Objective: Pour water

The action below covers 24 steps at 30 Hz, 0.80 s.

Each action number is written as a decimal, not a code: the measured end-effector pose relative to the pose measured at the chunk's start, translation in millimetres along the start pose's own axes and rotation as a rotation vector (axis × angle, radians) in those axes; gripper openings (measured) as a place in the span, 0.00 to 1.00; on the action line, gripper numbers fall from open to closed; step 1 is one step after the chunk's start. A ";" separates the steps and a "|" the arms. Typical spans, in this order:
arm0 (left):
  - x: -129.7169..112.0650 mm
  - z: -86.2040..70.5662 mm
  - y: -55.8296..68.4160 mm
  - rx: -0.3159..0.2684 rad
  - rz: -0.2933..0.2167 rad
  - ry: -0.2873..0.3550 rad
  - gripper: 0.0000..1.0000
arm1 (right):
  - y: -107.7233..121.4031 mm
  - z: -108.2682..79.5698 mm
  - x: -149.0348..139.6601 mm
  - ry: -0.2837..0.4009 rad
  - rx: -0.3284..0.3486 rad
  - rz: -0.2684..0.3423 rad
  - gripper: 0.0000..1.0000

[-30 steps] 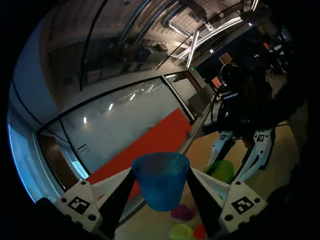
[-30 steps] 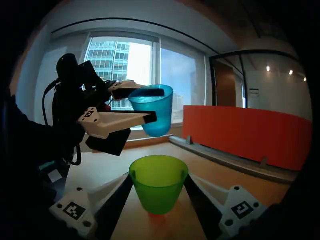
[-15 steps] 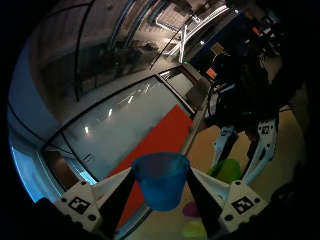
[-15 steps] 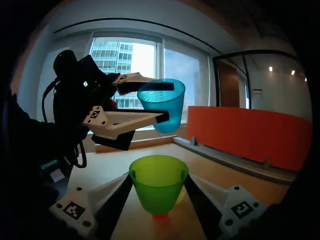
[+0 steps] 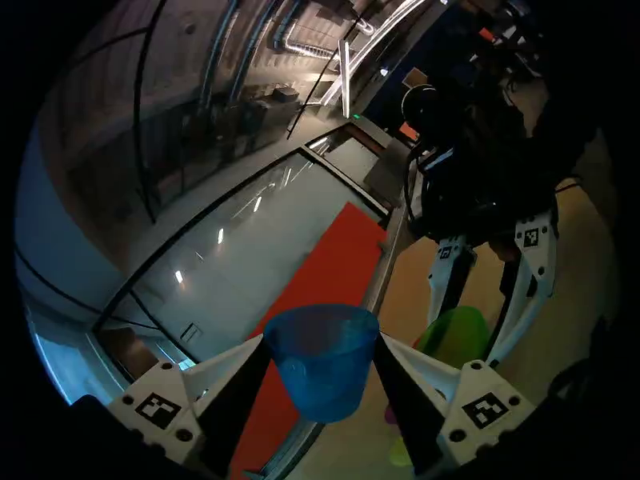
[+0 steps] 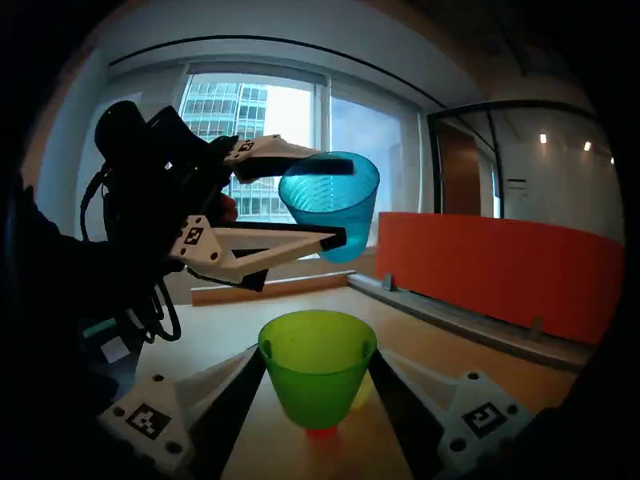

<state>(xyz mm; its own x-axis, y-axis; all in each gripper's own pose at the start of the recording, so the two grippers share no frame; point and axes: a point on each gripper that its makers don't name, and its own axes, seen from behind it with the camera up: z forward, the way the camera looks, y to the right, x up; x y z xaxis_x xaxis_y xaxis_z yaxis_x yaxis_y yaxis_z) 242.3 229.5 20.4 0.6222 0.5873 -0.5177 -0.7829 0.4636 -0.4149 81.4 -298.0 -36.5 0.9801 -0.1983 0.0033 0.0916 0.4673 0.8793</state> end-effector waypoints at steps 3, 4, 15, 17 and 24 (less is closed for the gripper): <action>-1.1 1.3 -0.6 0.003 0.034 -0.007 0.86 | -0.2 0.0 -0.3 0.000 0.000 -0.001 0.91; -0.9 1.7 -0.8 0.004 0.043 -0.008 0.86 | -0.1 -0.1 -0.4 0.000 0.000 -0.001 0.91; 5.6 6.2 -0.8 -0.002 0.119 -0.001 0.86 | 5.2 -1.3 -1.8 -0.003 -0.008 0.001 0.90; 6.2 7.0 -0.2 -0.002 0.128 -0.001 0.86 | 5.2 -1.4 -2.2 -0.003 -0.007 0.001 0.90; 4.9 10.1 0.3 0.009 0.172 -0.006 0.86 | 4.4 -1.3 -3.7 -0.010 -0.004 -0.007 0.90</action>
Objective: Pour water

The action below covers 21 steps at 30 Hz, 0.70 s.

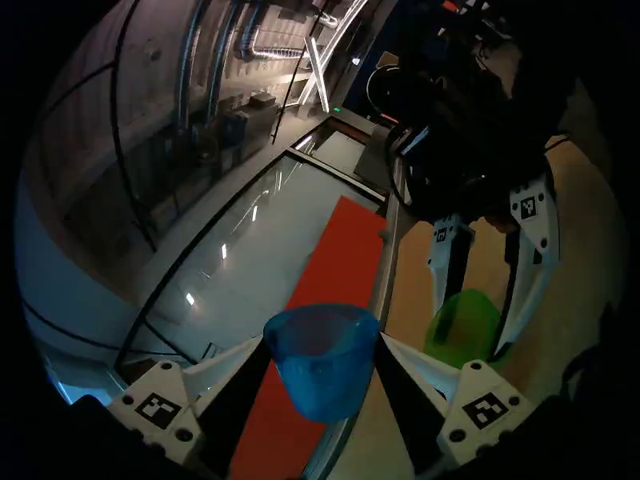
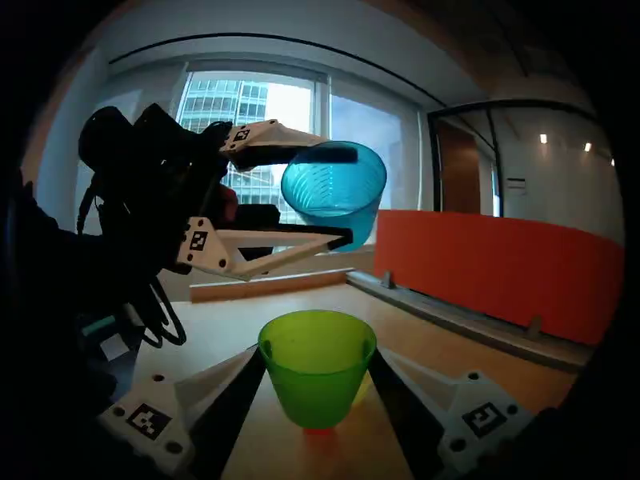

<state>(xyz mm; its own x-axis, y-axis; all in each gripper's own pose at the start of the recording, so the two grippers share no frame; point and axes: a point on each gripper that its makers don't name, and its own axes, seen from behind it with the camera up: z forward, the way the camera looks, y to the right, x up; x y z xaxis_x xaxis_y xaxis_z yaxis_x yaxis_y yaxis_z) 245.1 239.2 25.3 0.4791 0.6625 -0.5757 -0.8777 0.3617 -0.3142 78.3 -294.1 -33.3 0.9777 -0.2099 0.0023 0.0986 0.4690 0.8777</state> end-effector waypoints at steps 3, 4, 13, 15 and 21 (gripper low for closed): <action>0.8 1.2 0.5 0.001 0.017 0.000 0.86 | -0.2 0.5 0.4 0.000 0.000 -0.003 0.90; 1.0 1.4 0.7 0.001 0.021 0.000 0.86 | -0.1 0.7 0.6 0.000 0.000 -0.003 0.90; 5.8 2.4 0.4 0.006 0.075 0.004 0.86 | 1.1 2.1 0.9 0.000 -0.001 -0.005 0.90; 6.5 2.9 -0.9 0.011 0.084 0.004 0.86 | 1.3 2.1 0.8 0.001 -0.001 -0.005 0.90; 6.6 2.6 -1.8 0.016 0.102 0.004 0.86 | 1.5 0.6 0.8 -0.001 -0.001 -0.010 0.90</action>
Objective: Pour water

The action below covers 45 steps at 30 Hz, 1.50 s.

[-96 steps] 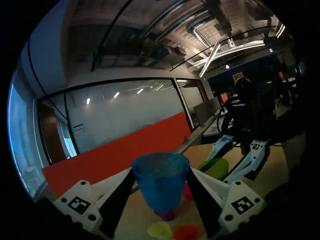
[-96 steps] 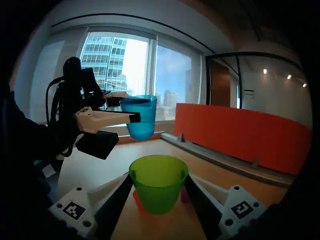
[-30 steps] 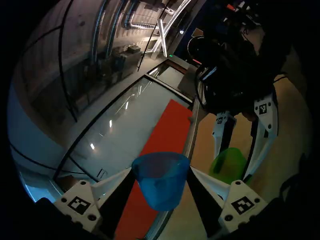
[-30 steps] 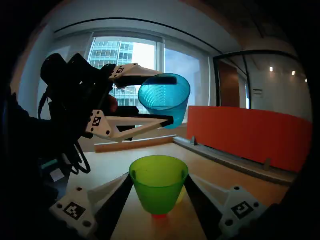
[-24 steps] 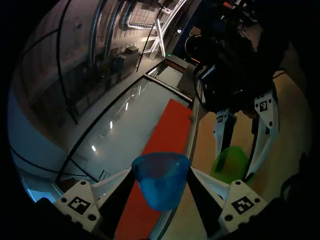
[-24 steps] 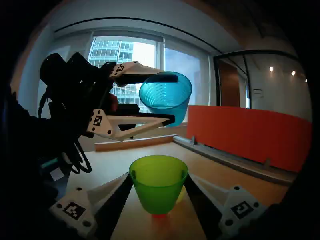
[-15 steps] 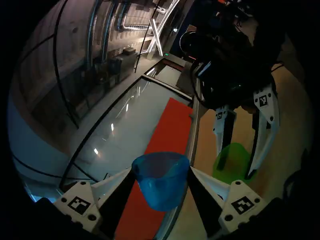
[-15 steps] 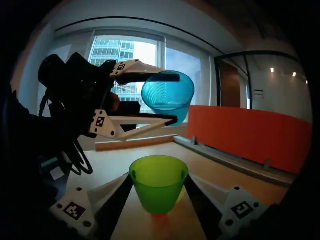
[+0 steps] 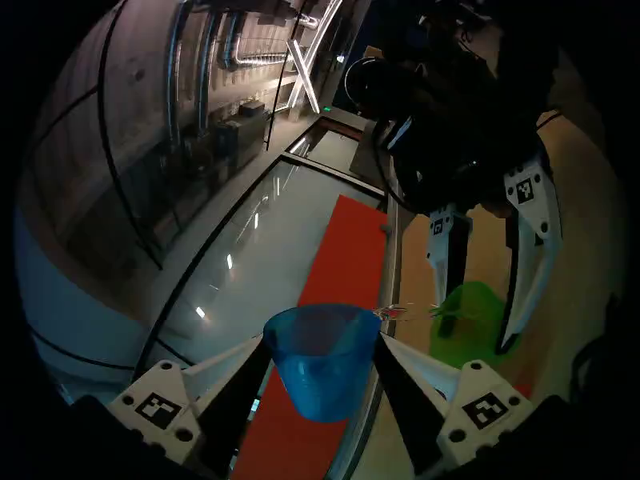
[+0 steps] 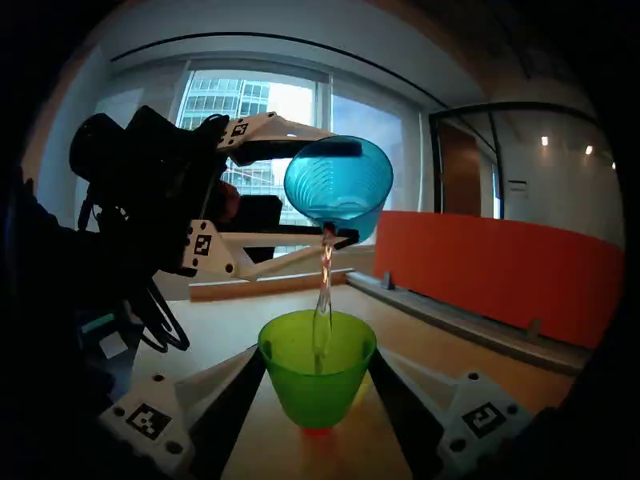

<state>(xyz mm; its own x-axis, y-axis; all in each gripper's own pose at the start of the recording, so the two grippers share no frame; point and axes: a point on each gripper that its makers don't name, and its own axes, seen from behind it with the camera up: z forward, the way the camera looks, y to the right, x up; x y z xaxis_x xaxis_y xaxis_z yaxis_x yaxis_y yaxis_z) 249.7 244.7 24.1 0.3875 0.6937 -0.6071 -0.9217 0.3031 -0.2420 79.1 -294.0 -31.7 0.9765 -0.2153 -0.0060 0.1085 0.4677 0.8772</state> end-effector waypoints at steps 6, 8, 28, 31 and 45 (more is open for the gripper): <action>-0.4 -1.4 1.2 0.001 0.023 -0.002 0.86 | 2.2 -1.1 0.6 0.002 -0.006 -0.003 0.90; -0.2 -1.6 0.7 0.002 0.030 -0.001 0.86 | 2.6 -1.6 1.0 0.003 -0.006 -0.002 0.90; 1.8 -2.1 -4.7 0.013 0.099 -0.001 0.86 | 4.9 -3.4 0.5 0.005 -0.013 -0.008 0.90; 2.5 -2.2 -5.3 0.014 0.108 0.003 0.86 | 5.3 -3.1 0.8 0.006 -0.014 -0.007 0.90; 5.6 -3.3 -8.2 0.017 0.170 0.006 0.86 | 5.1 -3.1 1.8 0.009 -0.011 -0.009 0.90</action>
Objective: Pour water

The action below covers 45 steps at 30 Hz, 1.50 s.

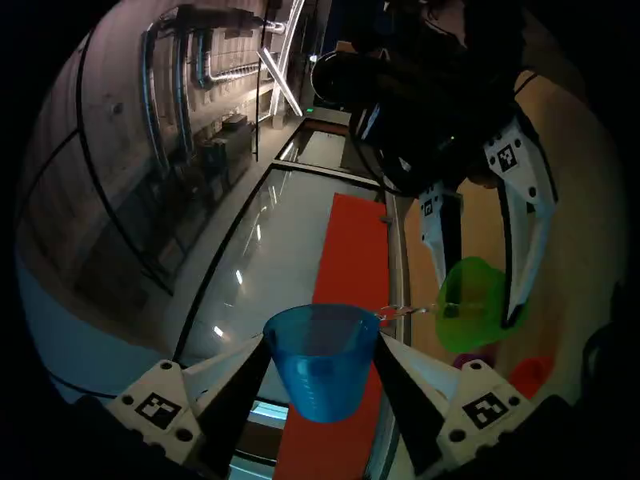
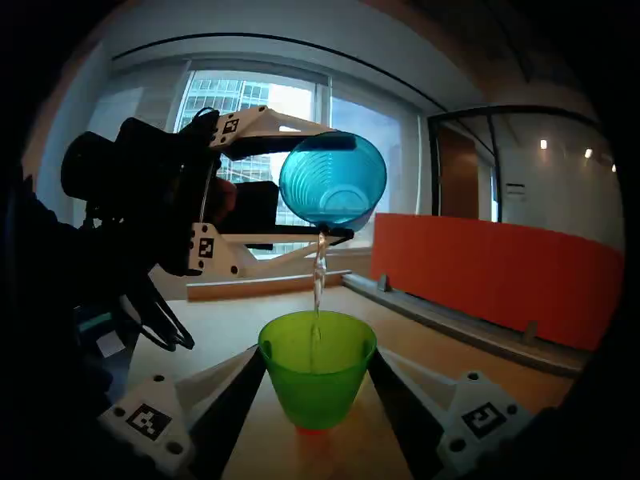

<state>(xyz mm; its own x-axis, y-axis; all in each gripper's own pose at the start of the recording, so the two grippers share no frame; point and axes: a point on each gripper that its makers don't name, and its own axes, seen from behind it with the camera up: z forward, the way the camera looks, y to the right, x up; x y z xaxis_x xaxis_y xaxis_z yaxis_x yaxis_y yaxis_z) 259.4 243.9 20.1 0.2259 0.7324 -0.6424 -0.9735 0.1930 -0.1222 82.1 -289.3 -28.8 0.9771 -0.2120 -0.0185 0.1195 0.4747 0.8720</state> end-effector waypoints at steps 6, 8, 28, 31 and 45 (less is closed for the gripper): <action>2.9 -0.1 -3.5 0.004 0.029 0.006 0.86 | -0.4 0.2 0.9 0.003 -0.001 -0.002 0.90; 3.4 -0.3 -4.7 0.006 0.039 0.006 0.86 | -0.4 -0.2 1.5 0.003 0.000 -0.003 0.90; 6.2 2.6 -12.1 0.033 0.126 0.009 0.86 | 0.5 -2.0 3.6 0.007 -0.002 -0.009 0.90; 8.0 3.1 -13.6 0.041 0.146 0.011 0.86 | 0.5 -2.4 2.9 0.009 -0.001 -0.009 0.90; 15.4 3.5 -15.1 0.061 0.233 0.024 0.86 | 1.3 -4.3 2.4 0.015 0.000 -0.006 0.90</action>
<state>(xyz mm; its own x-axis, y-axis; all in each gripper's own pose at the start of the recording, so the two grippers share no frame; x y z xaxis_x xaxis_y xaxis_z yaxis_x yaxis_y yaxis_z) 277.7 254.5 14.8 -0.0058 0.7464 -0.6655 -0.9952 0.0605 0.0766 85.3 -285.5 -29.7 0.9789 -0.2019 -0.0315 0.1258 0.4738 0.8716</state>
